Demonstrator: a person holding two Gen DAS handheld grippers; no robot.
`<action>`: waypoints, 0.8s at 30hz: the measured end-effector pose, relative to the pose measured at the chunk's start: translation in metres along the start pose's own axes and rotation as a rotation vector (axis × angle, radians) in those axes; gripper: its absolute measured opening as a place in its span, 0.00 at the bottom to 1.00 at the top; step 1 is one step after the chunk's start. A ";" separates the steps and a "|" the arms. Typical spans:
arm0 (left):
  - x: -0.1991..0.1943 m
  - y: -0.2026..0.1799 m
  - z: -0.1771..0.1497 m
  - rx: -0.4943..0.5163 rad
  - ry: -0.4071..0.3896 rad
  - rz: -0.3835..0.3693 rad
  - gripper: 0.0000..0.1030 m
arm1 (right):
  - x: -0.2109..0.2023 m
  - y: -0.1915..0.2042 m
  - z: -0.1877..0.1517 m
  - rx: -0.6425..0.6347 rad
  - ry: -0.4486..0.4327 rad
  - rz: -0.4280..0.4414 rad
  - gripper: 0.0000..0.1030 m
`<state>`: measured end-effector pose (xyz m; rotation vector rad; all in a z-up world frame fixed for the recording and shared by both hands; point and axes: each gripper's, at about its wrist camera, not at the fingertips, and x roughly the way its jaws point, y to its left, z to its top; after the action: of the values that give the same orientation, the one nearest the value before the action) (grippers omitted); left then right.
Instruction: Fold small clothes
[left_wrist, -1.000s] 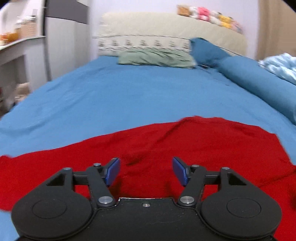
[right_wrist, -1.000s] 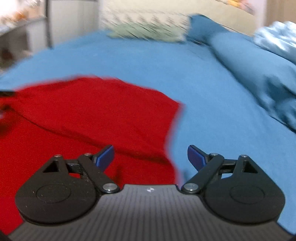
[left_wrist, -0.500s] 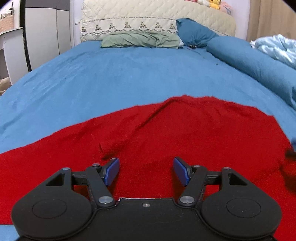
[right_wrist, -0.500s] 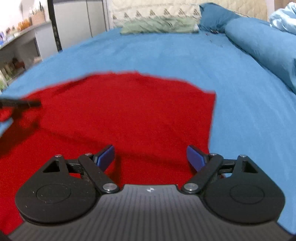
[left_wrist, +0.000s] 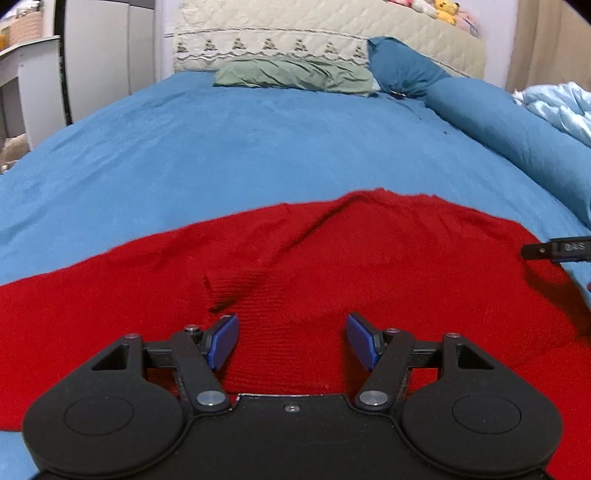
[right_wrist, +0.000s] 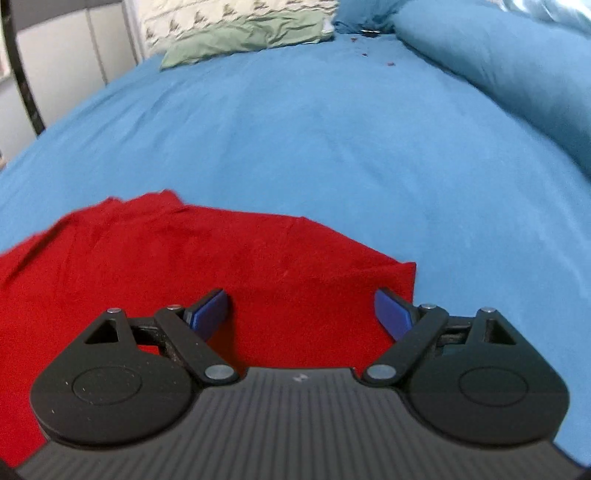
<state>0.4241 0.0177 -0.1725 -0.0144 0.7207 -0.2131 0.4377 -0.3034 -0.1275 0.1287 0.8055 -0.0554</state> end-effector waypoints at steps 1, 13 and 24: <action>-0.006 0.001 0.002 -0.004 0.002 0.018 0.69 | -0.010 0.004 0.001 -0.004 -0.011 0.018 1.00; -0.134 0.100 0.018 -0.231 -0.112 0.248 1.00 | -0.126 0.098 -0.002 -0.048 -0.074 0.273 1.00; -0.170 0.231 -0.030 -0.451 -0.082 0.415 0.99 | -0.109 0.234 -0.026 -0.168 -0.028 0.403 1.00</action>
<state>0.3238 0.2796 -0.1035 -0.2996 0.6624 0.3475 0.3665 -0.0680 -0.0451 0.1286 0.7408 0.3893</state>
